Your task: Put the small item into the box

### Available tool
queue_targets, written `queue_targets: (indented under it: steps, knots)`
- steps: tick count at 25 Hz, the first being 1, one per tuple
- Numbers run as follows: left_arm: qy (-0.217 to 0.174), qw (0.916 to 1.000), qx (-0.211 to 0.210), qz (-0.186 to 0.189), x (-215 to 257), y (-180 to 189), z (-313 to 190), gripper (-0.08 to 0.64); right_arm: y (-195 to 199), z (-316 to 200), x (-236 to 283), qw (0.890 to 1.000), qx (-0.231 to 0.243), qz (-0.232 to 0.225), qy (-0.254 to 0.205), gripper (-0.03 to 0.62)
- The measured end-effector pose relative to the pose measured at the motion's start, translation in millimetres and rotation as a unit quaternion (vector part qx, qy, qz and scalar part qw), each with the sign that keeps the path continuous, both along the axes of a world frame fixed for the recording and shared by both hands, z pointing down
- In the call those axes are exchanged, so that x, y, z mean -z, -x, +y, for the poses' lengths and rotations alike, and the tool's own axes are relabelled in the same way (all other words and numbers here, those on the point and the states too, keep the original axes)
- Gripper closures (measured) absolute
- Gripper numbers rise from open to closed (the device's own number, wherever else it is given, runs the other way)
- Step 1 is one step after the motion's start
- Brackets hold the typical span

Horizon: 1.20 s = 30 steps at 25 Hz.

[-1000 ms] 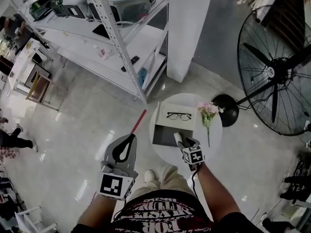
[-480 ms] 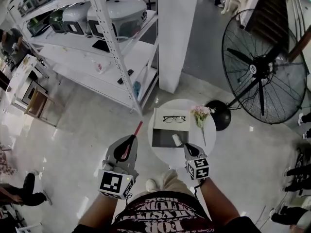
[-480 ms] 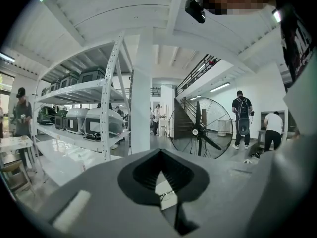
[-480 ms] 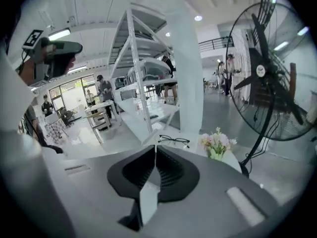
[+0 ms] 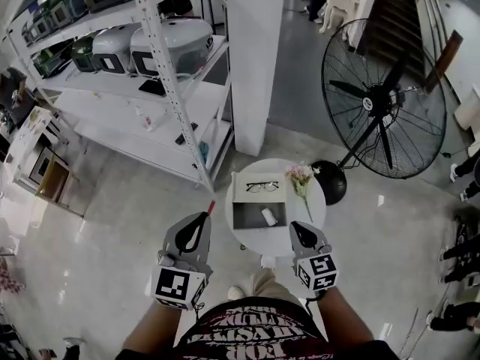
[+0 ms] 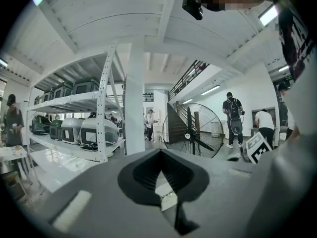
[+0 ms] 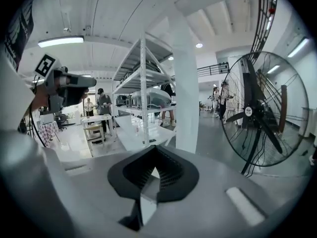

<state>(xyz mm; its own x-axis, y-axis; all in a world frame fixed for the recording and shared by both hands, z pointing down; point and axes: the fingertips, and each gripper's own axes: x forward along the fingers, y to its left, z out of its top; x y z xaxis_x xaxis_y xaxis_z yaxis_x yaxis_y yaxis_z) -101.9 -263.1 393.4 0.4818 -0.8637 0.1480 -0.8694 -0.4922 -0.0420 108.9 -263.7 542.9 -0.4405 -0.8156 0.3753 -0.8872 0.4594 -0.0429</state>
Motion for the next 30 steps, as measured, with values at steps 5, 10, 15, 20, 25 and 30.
queue_targets:
  steps: [5,10,15,20,25,30]
  knots:
    - [-0.012,0.9999,-0.007,-0.001,14.7,4.3,15.3,0.560,0.5,19.1,46.9,0.999,-0.010,-0.019,-0.033,0.566]
    - [-0.031,0.9994,-0.015,0.003,23.3,10.3,27.8,0.560,7.7,37.3,96.4,0.997,-0.006,-0.026,-0.072,0.566]
    - [-0.034,0.9992,-0.021,0.006,25.0,16.4,39.4,0.560,17.9,53.2,128.2,0.995,0.002,-0.028,-0.099,0.566]
    - [-0.039,0.9989,-0.025,0.009,26.4,24.3,47.6,0.560,26.3,64.0,136.2,0.995,0.003,-0.021,-0.102,0.566]
    - [-0.037,0.9989,-0.027,0.011,22.7,28.5,49.9,0.560,29.4,67.5,138.1,0.995,-0.001,-0.019,-0.102,0.566]
    - [-0.030,0.9991,-0.029,0.012,17.4,27.7,47.5,0.560,32.2,67.1,134.8,0.995,0.000,-0.025,-0.093,0.566]
